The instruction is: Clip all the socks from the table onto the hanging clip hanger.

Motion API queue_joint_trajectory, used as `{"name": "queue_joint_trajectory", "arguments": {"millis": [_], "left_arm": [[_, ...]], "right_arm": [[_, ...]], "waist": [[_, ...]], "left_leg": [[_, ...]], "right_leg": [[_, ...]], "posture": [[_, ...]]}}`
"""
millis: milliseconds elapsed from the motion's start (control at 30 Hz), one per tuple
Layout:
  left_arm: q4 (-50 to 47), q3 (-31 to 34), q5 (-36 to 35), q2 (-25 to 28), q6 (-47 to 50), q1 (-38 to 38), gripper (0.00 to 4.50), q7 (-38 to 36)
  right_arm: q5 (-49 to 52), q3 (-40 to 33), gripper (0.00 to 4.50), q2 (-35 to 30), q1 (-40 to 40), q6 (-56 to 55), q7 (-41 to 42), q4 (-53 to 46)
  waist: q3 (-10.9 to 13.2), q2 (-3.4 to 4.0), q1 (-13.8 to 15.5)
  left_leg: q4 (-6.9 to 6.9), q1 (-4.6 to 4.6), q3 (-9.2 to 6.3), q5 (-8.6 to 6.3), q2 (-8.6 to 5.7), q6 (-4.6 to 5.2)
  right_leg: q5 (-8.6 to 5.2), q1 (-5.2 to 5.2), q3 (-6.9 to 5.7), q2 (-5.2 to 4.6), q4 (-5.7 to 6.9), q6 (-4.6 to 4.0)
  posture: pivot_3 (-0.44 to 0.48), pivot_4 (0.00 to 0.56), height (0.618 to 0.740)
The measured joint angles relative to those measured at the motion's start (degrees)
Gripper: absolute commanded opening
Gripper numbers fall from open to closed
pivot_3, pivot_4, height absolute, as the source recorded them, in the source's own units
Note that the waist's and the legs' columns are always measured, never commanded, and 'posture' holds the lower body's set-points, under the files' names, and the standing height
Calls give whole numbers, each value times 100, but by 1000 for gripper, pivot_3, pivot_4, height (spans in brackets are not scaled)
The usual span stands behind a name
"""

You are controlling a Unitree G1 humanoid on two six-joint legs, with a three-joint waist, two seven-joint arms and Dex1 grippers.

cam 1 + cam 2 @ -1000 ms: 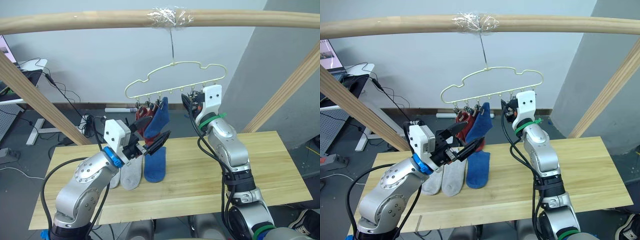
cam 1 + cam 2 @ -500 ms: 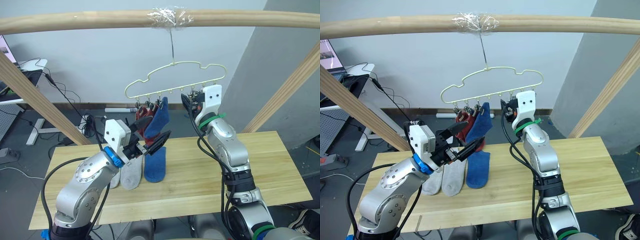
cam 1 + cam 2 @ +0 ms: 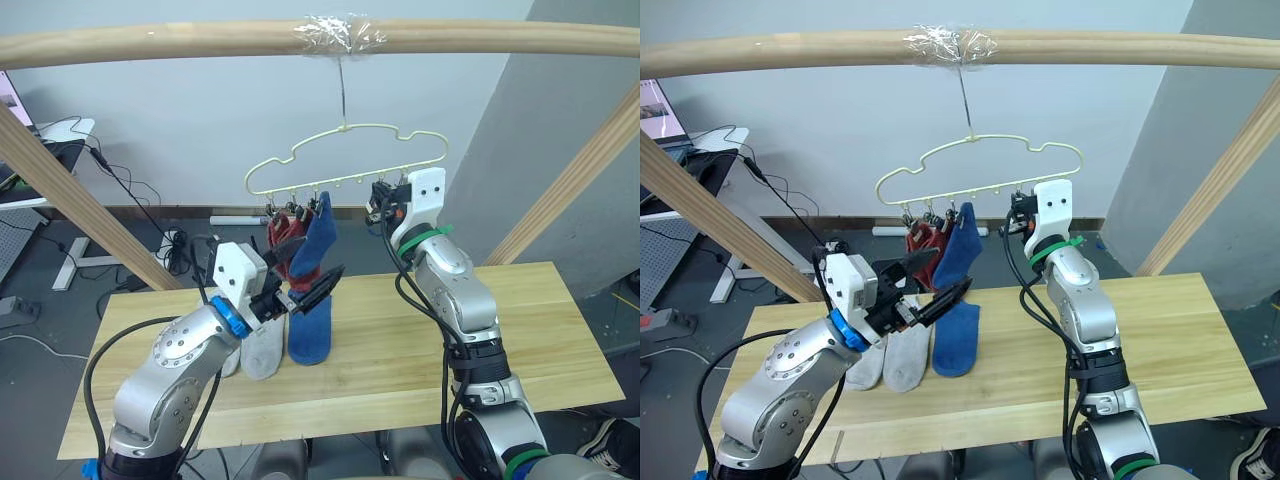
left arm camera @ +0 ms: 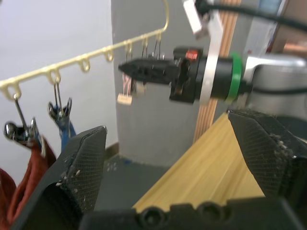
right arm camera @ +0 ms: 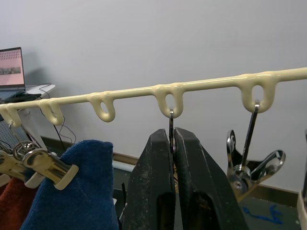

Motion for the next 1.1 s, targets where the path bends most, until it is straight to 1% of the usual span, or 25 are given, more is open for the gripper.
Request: {"name": "queue_joint_trajectory", "arguments": {"millis": [100,200,233,333,433,567,667,867,967,1100], "left_arm": [[531,-423,612,105,180,98,4500,163],[1246,-841,1249,100,139,86,4500,244],[1457,-956,1445,98,105,52,4500,267],[2402,-1312,2079,-85,-11,-348,4500,405],[3200,-1416,2498,-453,-33,-842,4500,622],[3945,-1433,2770,-767,-212,-1201,4500,709],[4351,-1437,2914,-906,-304,-1384,4500,690],[4698,-1491,3127,-857,-232,-1433,4500,426],[4678,-1543,3193,-804,-225,-1429,3903,202],[4578,-1553,3199,-816,-205,-1331,2837,40]], "right_arm": [[0,0,15,-121,-9,12,104,0],[0,1,15,-209,-15,18,181,-2],[0,-1,15,-221,-14,19,197,-5],[1,-2,15,-249,-13,46,202,-20],[1,9,15,-243,9,115,192,-89],[-2,10,15,-236,45,168,160,-211],[-3,19,15,-228,67,239,146,-284],[-6,17,15,-218,70,351,80,-374],[-5,21,0,-211,70,378,79,-375],[-6,21,0,-212,71,393,79,-391]], "waist": [[0,0,-4],[0,1,-6],[0,0,-5],[0,1,6],[0,0,-4],[0,0,-11],[0,0,-19],[0,1,-55],[-1,2,-61],[-2,3,-64]], "left_leg": [[1,2,0,0,-1,1],[0,4,-1,1,-1,2],[0,4,-1,1,0,2],[4,4,-3,2,-1,2],[7,3,-3,2,-1,1],[0,1,-3,2,0,1],[1,-3,-1,2,0,1],[1,-2,-1,2,0,1],[2,-1,-1,2,-1,1],[2,0,-2,2,0,1]], "right_leg": [[0,1,1,0,1,0],[0,1,0,1,6,0],[0,1,-1,2,6,0],[2,1,-3,2,8,-3],[2,1,-3,1,8,-3],[2,-5,-3,0,8,-3],[2,-9,-1,-1,9,-3],[2,-10,0,-1,11,-3],[2,-8,1,-1,11,-3],[2,-8,0,-2,12,-3]], "posture": [[-35,183,740],[-43,185,740],[-60,190,740],[-69,191,740],[-82,195,740],[-89,198,740],[-96,199,740],[-99,197,740],[-99,198,740],[-96,196,740]]}}
